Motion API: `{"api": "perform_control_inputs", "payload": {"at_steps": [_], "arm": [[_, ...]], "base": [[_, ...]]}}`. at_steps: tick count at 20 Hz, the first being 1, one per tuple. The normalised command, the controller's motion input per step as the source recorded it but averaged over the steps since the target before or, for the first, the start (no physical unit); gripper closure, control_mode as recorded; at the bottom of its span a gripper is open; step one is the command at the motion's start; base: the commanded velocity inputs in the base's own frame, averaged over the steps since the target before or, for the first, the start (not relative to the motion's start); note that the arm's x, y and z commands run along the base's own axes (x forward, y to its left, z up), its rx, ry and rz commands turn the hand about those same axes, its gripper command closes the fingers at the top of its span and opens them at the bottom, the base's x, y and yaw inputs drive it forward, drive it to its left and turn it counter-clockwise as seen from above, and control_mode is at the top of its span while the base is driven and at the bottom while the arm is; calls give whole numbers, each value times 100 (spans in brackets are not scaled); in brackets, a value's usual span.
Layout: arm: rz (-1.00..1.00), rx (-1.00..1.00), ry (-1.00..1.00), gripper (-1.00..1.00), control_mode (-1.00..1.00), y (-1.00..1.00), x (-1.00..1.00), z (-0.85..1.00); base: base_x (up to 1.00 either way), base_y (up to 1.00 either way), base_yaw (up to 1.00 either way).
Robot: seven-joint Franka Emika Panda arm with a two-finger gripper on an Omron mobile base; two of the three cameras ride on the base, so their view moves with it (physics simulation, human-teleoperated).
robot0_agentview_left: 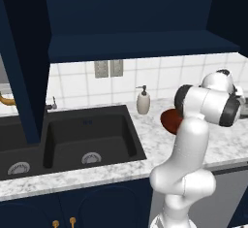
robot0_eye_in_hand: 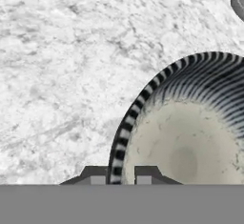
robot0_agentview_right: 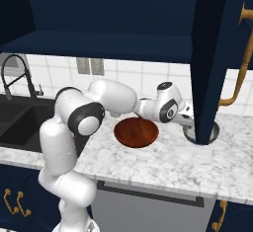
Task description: Pick up the bowls on the counter and stack them on top of one another in the open cabinet. Place the smaller bowl on top of the larger bowl.
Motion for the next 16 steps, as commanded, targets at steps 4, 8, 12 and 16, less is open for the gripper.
{"api": "perform_control_inputs", "payload": {"at_steps": [4,8,12,16], "arm": [[9,-15,-8,100,-100,100,-33,66],[11,-10,3,100,-100,100,-12,84],[20,-1,22,100,-100,100,0,78],[25,3,27,100,-100,99,0,34]], "base": [[0,0,0],[0,0,0],[0,0,0],[0,0,0]]}}
